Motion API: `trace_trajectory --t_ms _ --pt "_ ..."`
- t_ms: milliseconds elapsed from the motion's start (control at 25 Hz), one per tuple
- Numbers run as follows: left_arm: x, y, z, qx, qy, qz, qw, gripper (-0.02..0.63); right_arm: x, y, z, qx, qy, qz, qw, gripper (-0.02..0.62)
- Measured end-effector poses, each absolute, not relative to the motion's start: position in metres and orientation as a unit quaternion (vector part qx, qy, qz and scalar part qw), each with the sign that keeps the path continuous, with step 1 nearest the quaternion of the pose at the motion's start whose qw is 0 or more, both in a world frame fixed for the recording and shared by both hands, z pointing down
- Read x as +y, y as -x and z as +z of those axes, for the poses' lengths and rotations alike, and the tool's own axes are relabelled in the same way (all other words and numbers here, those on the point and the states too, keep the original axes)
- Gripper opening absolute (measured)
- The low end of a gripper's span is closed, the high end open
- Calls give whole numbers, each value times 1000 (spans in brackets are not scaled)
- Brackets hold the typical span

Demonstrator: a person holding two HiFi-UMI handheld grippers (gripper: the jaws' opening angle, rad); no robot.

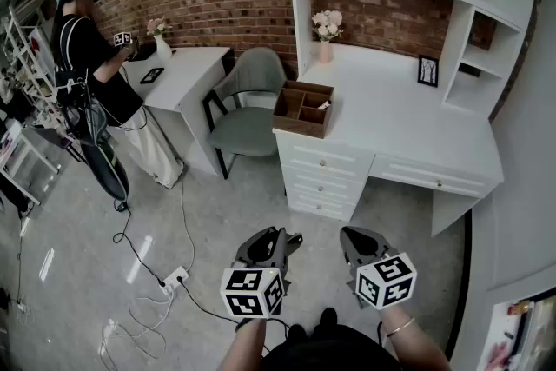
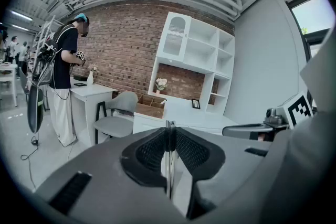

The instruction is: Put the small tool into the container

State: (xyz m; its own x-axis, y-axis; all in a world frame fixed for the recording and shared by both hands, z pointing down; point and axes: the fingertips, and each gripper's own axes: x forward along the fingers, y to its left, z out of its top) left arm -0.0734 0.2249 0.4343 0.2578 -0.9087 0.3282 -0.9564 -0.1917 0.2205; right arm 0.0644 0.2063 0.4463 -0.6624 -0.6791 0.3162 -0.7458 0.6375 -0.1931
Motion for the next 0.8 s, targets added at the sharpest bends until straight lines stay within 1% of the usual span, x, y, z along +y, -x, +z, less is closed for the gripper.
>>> trace_trajectory --t_ms 400,800 --pt "196 54 433 -619 -759 60 195 67 175 -90 449 -901 -389 163 99 5" --pt "173 51 419 -636 -749 45 179 67 155 -111 450 -900 -390 169 93 5"
